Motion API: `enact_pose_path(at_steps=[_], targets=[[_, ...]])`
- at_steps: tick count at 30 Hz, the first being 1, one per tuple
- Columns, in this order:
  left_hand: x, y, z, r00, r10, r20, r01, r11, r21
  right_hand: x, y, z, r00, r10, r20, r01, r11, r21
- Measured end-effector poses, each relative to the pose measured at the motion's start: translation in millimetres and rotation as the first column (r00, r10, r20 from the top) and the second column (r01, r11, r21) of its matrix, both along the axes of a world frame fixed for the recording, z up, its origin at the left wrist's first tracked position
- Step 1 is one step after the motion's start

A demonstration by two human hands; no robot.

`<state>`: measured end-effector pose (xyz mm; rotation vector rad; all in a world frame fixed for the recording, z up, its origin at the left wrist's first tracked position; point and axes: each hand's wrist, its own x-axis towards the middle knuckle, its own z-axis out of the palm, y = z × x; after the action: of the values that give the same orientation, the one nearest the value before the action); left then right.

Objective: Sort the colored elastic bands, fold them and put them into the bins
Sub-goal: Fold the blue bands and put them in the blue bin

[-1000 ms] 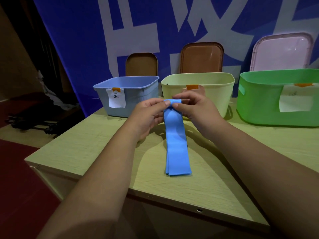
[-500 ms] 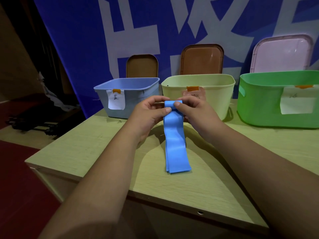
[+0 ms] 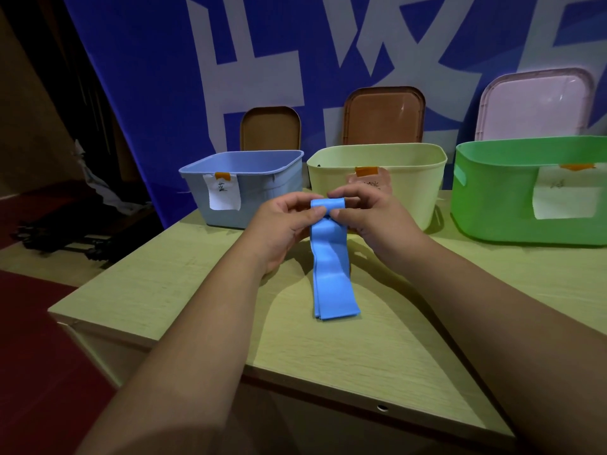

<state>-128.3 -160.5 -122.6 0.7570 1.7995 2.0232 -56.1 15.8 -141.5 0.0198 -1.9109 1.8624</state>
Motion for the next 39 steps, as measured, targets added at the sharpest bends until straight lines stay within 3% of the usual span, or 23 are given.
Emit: enact_pose_path(at_steps=[4,10,20,30,35,39], targets=[[-1.1,0.7,-0.8,1.000,0.004,-0.030,-0.004,1.000,0.002,1.8,-4.3,1.9,0.999,-0.015,0.047,0.017,0.999,-0.048],[-4.5,0.4,-1.1,0.999,0.006,-0.038,-0.005,1.000,0.014,4.4,-7.1,-0.1,0.993,-0.097,0.072,0.090,0.992,0.089],[-5.8,2.7,-4.4,0.989,-0.064,0.136,0.063,0.998,0.013,5.1,-2.6,2.7,0.999,-0.047,0.016,0.046,0.998,0.044],[-5.5,1.4,-3.5,0.999,-0.041,0.029,0.040,0.999,0.035,2.1,-3.3,3.0,0.999,-0.032,0.029,0.032,0.999,-0.014],[-4.3,-0.2,-2.0,0.999,-0.045,0.014,0.045,0.997,0.057,4.0,-5.6,0.3,0.990,-0.124,0.069,0.116,0.987,0.110],[-5.7,0.8,-1.8,0.997,-0.061,0.054,0.056,0.995,0.083,5.1,-3.9,0.2,0.993,-0.112,0.038,0.108,0.990,0.090]])
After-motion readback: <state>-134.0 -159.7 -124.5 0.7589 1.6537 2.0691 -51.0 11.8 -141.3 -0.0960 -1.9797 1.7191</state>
